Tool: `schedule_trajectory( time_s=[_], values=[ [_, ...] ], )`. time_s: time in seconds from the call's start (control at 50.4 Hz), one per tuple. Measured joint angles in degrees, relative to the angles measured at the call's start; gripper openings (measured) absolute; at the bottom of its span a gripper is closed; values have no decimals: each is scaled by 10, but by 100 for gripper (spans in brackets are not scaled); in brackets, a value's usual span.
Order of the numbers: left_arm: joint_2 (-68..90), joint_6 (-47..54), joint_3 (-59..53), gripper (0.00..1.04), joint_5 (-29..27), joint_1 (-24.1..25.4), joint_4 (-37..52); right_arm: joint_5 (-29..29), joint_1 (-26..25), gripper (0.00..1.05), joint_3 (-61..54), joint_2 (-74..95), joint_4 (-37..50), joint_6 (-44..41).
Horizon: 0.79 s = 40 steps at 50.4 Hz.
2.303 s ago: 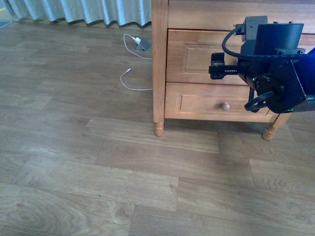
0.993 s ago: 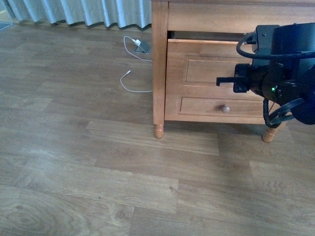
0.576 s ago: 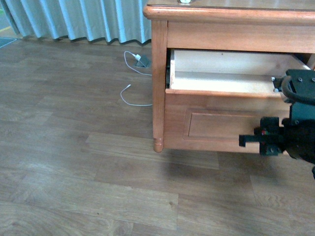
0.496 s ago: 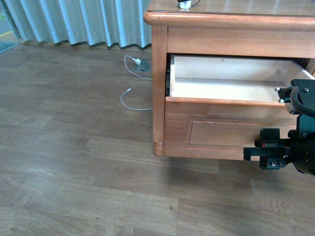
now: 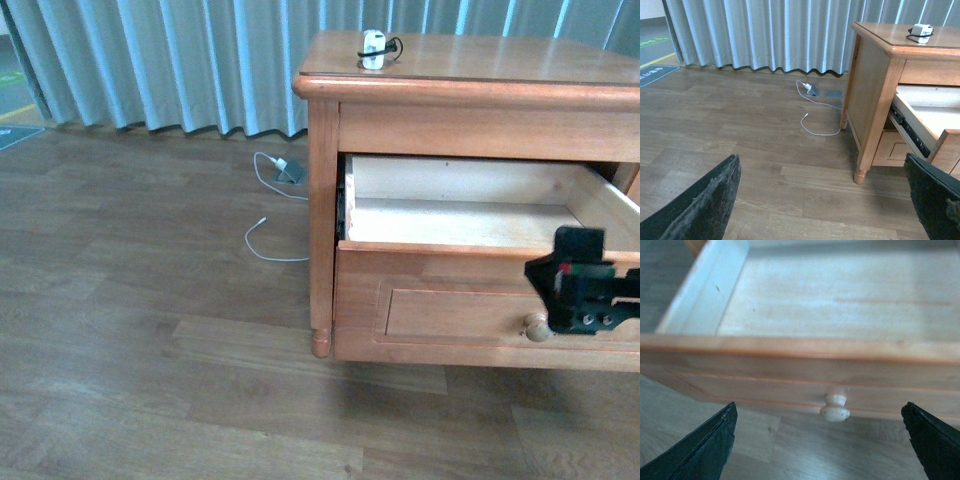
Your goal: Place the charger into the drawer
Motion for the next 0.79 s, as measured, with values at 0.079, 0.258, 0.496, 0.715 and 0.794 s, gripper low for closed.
schedule_trajectory(
  time_s=[0.079,0.258,0.496,0.715,0.794],
  values=[
    [0,0,0,99,0,0,0,-17,-9,97,0,-55,-32,-1],
    [0,0,0,99,0,0,0,-56,-43,97,-9,-212,-96,-15],
    [0,0,0,99,0,0,0,-109,-108,97,-48,-369,-189,-9],
    [0,0,0,99,0,0,0,-155,-155,97,-93,-498,-260,-6],
    [0,0,0,99,0,0,0,-152,-166,97,-104,-522,-260,-2]
  ],
)
